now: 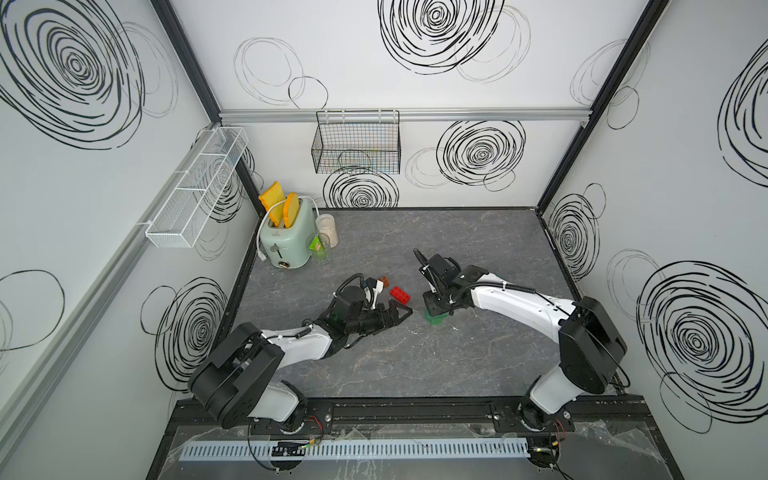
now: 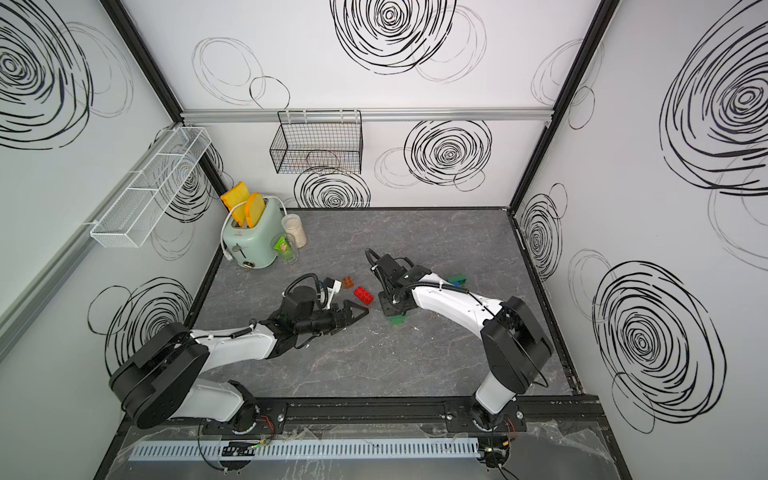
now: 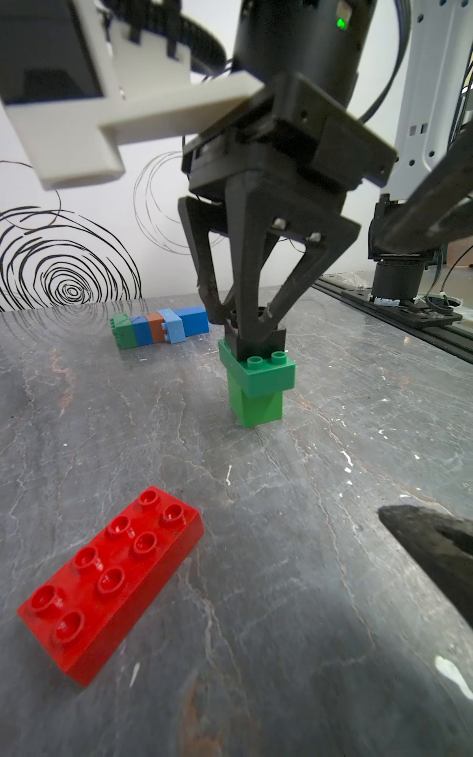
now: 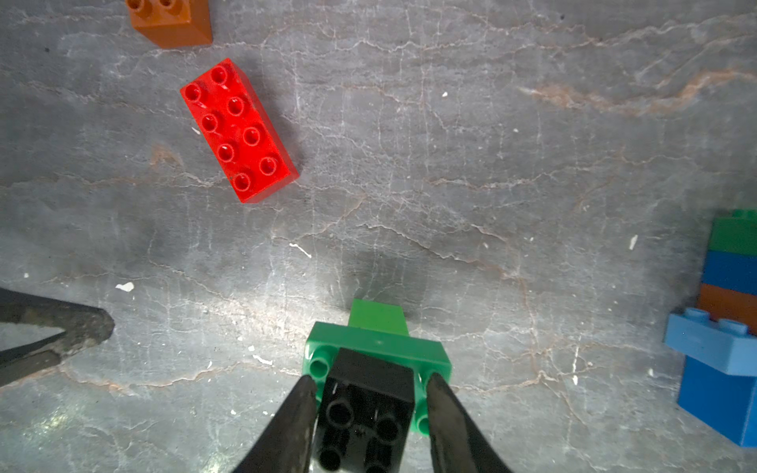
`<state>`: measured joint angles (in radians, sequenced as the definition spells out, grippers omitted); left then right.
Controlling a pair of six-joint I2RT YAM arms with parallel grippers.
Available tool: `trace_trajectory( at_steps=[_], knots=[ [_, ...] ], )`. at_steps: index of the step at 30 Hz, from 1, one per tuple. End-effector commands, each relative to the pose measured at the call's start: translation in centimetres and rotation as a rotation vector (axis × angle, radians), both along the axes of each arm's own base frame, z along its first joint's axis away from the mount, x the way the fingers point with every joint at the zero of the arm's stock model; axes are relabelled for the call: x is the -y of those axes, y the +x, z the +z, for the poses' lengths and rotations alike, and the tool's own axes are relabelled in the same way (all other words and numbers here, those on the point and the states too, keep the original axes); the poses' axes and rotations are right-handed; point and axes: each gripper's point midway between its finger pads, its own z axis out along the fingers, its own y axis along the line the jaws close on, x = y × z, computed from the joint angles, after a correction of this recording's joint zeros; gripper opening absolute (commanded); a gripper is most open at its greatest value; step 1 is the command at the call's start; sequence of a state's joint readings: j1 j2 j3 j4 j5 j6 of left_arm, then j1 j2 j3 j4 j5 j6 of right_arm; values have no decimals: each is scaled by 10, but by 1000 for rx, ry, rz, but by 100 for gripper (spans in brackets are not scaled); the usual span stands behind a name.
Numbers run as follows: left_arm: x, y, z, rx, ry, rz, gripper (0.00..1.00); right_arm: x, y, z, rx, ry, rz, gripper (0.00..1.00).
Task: Assemble the letter f with lego
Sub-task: Assemble the lego brick with the lego brick.
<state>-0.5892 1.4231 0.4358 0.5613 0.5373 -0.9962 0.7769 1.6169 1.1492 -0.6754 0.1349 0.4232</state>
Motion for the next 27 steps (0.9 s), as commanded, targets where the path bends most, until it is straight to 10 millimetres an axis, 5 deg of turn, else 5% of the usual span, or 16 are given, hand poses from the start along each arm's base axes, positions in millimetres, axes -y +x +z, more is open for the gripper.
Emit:
trace_trajectory(
  at_steps=[1,27],
  knots=[
    [4,3,8,18,-21,-4,98,-1,-4,1,-20,-5,-5,46],
    [2,5,6,19,-25,7,98,-2,-8,-5,-34,-20,-13,38]
  ],
)
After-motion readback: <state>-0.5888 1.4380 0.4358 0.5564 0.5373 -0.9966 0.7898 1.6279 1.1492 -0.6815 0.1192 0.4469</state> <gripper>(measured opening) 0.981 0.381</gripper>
